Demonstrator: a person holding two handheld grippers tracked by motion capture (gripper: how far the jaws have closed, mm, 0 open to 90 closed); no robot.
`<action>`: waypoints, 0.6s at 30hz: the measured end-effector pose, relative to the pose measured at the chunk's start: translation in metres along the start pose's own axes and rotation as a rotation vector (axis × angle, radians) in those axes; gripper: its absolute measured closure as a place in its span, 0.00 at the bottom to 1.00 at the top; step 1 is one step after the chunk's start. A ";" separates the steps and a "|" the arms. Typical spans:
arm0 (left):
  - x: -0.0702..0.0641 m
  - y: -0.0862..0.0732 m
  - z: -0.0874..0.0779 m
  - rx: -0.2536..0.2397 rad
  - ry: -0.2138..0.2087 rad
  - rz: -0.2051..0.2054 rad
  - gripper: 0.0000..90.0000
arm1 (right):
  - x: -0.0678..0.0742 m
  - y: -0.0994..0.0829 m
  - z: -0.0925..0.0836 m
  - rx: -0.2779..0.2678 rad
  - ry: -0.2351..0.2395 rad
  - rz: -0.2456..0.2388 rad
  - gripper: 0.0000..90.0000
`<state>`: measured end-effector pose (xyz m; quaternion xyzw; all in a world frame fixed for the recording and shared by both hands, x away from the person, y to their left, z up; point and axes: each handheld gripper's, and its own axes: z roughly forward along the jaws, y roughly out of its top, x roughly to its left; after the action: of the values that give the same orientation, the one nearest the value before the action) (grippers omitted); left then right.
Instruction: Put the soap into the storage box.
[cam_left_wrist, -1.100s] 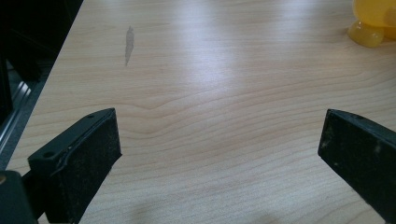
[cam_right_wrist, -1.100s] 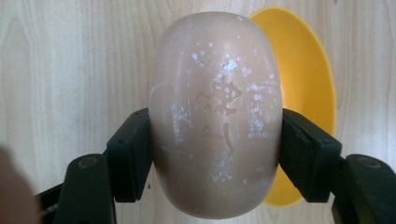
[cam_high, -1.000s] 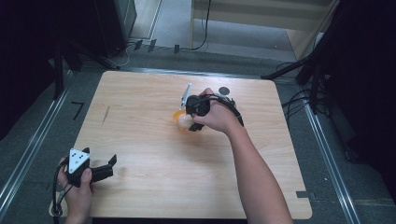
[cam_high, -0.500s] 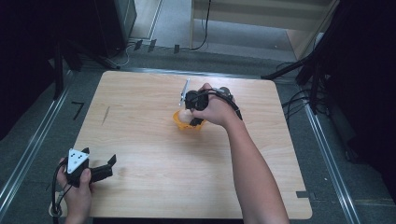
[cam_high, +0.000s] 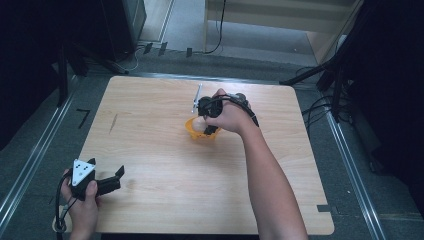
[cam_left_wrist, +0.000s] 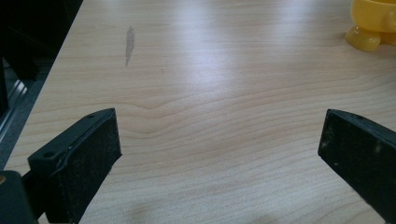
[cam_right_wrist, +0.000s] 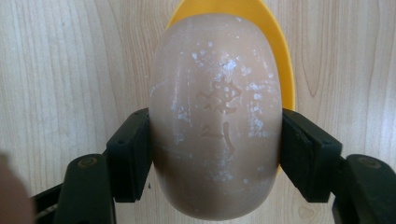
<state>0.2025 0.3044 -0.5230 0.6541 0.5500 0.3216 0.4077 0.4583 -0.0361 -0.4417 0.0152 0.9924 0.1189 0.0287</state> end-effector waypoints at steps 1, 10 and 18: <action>0.000 0.000 0.000 -0.001 0.000 0.000 0.00 | -0.001 0.000 0.001 0.000 -0.001 -0.003 0.36; 0.000 0.000 0.000 0.000 -0.003 -0.001 0.00 | -0.003 0.002 0.004 0.004 0.006 0.005 0.36; 0.000 0.000 0.000 -0.001 -0.002 -0.001 0.00 | -0.004 0.002 0.006 0.013 0.009 0.015 0.36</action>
<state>0.2021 0.3046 -0.5229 0.6540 0.5498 0.3209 0.4086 0.4625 -0.0332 -0.4467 0.0223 0.9931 0.1126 0.0230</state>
